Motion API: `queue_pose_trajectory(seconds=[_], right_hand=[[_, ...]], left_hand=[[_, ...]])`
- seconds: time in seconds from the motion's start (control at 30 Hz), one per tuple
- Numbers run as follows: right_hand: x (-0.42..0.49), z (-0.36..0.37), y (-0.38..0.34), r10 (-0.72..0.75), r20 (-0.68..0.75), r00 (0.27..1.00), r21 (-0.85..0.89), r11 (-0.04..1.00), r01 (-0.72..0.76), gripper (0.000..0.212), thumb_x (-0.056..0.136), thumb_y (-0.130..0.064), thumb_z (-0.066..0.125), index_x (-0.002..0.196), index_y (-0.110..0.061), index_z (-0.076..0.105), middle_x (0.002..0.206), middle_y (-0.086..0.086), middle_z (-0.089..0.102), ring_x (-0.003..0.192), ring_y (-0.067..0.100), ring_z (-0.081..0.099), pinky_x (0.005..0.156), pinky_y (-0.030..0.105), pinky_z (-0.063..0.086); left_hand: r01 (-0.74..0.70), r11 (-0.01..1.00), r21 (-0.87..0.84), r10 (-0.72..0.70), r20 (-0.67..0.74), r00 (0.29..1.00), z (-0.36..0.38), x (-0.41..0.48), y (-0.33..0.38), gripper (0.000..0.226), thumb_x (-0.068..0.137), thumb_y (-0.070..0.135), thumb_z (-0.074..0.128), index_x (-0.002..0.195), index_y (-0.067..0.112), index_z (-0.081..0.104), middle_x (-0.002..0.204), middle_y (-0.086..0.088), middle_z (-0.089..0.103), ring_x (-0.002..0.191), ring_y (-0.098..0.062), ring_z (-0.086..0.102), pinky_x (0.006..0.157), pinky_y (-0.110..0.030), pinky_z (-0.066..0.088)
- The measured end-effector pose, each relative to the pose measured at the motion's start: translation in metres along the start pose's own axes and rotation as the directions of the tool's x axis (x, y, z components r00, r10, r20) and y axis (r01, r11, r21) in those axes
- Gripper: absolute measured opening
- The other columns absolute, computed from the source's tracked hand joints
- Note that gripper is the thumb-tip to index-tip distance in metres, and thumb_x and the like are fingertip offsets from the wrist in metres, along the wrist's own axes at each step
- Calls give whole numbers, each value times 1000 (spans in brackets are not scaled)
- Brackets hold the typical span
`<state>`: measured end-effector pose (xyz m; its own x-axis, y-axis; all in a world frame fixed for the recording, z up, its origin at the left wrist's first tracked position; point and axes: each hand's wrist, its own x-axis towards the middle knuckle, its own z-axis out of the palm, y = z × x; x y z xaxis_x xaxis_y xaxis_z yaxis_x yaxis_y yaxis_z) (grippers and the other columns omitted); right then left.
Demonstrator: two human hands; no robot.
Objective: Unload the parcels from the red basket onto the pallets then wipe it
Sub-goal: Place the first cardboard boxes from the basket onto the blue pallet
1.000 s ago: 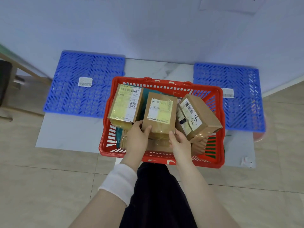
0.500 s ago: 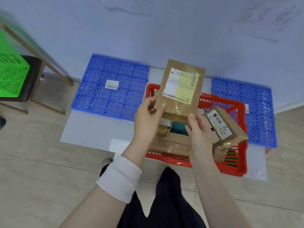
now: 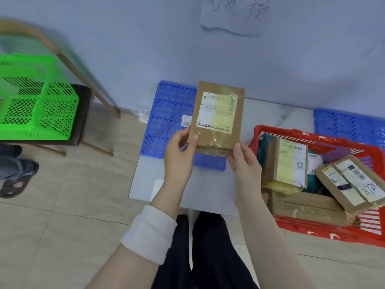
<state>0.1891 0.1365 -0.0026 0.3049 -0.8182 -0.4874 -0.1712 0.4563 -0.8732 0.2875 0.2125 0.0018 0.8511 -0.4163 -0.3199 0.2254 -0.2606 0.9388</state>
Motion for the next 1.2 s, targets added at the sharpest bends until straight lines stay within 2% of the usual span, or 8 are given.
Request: queue_pose_trajectory(seconds=[0.1,0.33,0.47,0.6,0.73,0.87,1.03,1.2], right_hand=[[27,24,6,26,6,1000,-15,1000,-26,34,92,-24,55,124,-14,57,124,-2,61,114,12,57,102,32,43],[118,97,47,124,52,991,-143,983,-116,33,91,-24,55,123,-15,59,121,-4,62,111,13,58,103,37,43],[190,144,75,178,60,982,-253,954,-158,28,90,-26,55,117,-19,61,112,-4,65,107,14,60,99,35,46],[254,185,99,190,106,976,-320,936,-147,9,90,-28,55,93,-32,62,100,-14,66,102,10,62,89,27,47],[301,226,120,186,104,977,-335,932,-142,10,90,-28,56,98,-30,60,100,-15,64,104,12,61,95,33,47],[327,258,134,170,126,977,-344,932,-118,22,89,-28,57,110,-21,60,92,-21,57,100,9,59,94,30,47],[341,274,142,150,120,981,-398,913,-90,19,89,-32,57,106,-23,58,90,-22,56,94,3,58,79,17,42],[353,286,139,175,86,981,-384,914,-129,22,87,-27,59,107,-20,57,98,-9,61,96,11,60,87,27,49]], left_hand=[[43,999,9,-43,4,999,-4,30,-10,31,91,25,54,120,14,58,119,1,63,111,-8,56,98,-23,43],[159,986,57,-156,-48,987,-13,140,-51,28,92,21,54,118,12,60,117,-1,64,111,-15,57,103,-38,42],[185,980,71,-180,-69,981,-13,220,-87,30,92,18,54,119,7,59,119,-6,64,112,-17,58,102,-38,42],[187,977,99,-180,-74,981,-15,295,-121,29,92,17,53,118,6,58,118,-7,64,111,-18,58,100,-33,44],[187,975,121,-178,-86,980,-22,355,-147,33,92,21,53,123,8,56,121,-6,62,113,-16,57,102,-34,43],[196,972,129,-181,-118,976,-30,390,-163,33,93,20,51,124,10,55,121,-5,62,112,-15,57,100,-31,43],[201,971,128,-188,-106,976,-33,410,-173,32,94,21,49,125,12,54,121,-3,62,113,-14,56,102,-34,43],[192,974,120,-180,-110,978,-31,423,-177,25,95,22,47,119,18,54,117,3,61,111,-12,56,100,-31,44]])
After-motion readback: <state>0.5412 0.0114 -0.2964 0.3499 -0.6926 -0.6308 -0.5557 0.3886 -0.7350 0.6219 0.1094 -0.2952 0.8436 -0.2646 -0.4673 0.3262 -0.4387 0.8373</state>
